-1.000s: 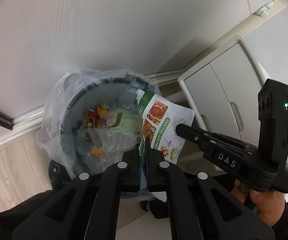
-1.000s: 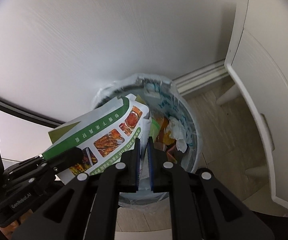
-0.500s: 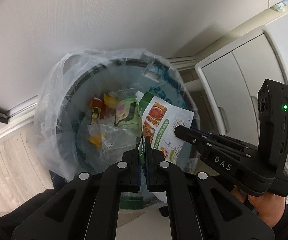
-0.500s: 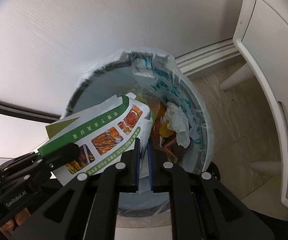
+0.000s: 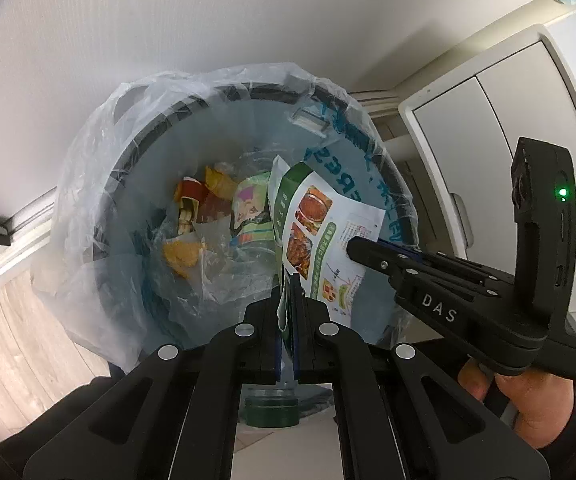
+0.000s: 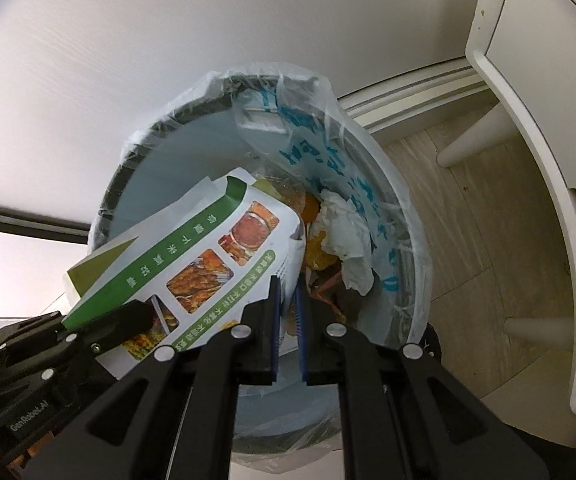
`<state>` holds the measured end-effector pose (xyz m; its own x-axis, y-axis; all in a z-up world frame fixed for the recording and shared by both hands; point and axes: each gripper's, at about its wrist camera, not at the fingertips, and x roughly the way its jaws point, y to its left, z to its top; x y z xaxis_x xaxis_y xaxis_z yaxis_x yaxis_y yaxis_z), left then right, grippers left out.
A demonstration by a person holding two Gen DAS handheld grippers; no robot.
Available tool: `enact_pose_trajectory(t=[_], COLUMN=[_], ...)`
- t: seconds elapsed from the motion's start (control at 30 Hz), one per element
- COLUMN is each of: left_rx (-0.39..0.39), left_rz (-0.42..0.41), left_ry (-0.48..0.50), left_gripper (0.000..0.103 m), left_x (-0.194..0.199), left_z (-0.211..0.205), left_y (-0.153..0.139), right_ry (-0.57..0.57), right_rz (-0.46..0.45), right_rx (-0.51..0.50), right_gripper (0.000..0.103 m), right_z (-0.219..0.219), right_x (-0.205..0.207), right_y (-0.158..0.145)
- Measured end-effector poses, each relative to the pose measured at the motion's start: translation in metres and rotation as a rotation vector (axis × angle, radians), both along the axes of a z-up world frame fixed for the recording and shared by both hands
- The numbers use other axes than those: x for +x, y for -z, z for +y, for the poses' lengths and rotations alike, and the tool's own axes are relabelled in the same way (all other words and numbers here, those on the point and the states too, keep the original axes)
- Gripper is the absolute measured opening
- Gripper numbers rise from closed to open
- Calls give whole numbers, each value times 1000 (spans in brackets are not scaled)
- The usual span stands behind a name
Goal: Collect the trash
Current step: 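Open the left tool to drop the snack wrapper into the bin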
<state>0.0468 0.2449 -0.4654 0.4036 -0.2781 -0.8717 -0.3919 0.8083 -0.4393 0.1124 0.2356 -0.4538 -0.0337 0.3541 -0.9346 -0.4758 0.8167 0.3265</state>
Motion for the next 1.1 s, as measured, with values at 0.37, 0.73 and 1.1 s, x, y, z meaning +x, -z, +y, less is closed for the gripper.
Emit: enact_pose_trajectory(t=[0.37, 0.73, 1.1], left_rx=[6, 44, 75], left_rz=[3, -11, -50], left_ry=[-2, 7, -57], left_gripper=[3, 15, 72], left_x=[0, -4, -18], left_z=[-1, -4, 9], left_y=[1, -8, -23], right_ry=[-23, -33, 2], right_rz=[0, -23, -29], right_rx=[-1, -24, 20], right_gripper=[9, 10, 51], right_z=[0, 1, -11], right_x=[-3, -12, -11], right_y=[5, -6, -27])
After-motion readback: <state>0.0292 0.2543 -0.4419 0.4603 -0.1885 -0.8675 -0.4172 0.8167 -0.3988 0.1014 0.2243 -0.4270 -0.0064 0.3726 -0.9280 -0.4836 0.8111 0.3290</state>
